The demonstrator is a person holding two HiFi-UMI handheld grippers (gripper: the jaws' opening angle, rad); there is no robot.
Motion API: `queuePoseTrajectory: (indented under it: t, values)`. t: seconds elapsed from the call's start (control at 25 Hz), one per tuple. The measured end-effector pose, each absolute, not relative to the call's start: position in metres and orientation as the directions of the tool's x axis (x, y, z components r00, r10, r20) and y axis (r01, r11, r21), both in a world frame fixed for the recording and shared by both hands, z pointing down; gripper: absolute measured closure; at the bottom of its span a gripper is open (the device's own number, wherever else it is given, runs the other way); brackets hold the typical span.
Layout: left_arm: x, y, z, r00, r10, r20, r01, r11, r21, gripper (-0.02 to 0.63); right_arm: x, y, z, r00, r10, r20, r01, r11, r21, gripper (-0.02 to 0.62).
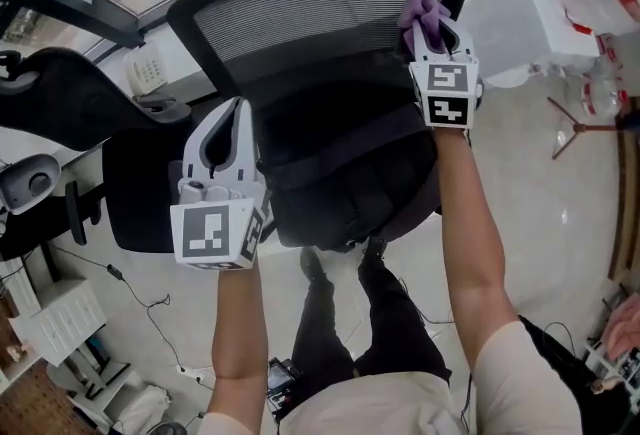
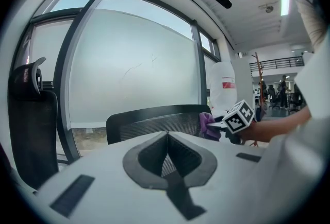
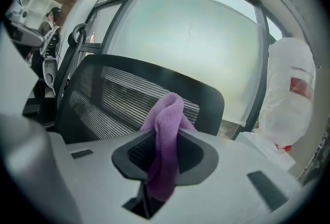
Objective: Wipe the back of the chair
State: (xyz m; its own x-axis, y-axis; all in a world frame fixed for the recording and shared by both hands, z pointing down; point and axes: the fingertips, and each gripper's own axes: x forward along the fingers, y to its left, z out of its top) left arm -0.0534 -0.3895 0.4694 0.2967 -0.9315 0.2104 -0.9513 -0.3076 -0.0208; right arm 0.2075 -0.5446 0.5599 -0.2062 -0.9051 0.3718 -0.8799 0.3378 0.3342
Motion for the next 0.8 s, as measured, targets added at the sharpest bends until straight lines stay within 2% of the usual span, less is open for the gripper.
queuePoseTrajectory:
  t: [0.28,0.44,0.64,0.8]
  values:
    - [-0.076,-0.379,0.466,0.258,-0.943,0.209,-0.963,-0.267,-0.016,0.597,0.157,-0.543,0.562,-0.282,-0.885,0.372,-0.861,0.404,0.309,0.522]
    - [-0.103,-0.366,0.471,0.217,-0.951,0.222,-0.974,-0.224,-0.007,0.597,0.065,-0.532,0.572,-0.417,-0.830,0.371,-0.795,0.531,0.293,0.522]
    - [-0.144,-0.347,0.479,0.163,-0.958,0.237,-0.986,-0.168,-0.001,0.597,-0.078,-0.495,0.593,-0.597,-0.682,0.423,-0.618,0.727,0.300,0.522]
    - [-0.169,-0.337,0.479,0.128,-0.964,0.234,-0.991,-0.132,-0.002,0.597,-0.127,-0.479,0.600,-0.637,-0.628,0.446,-0.550,0.777,0.308,0.522]
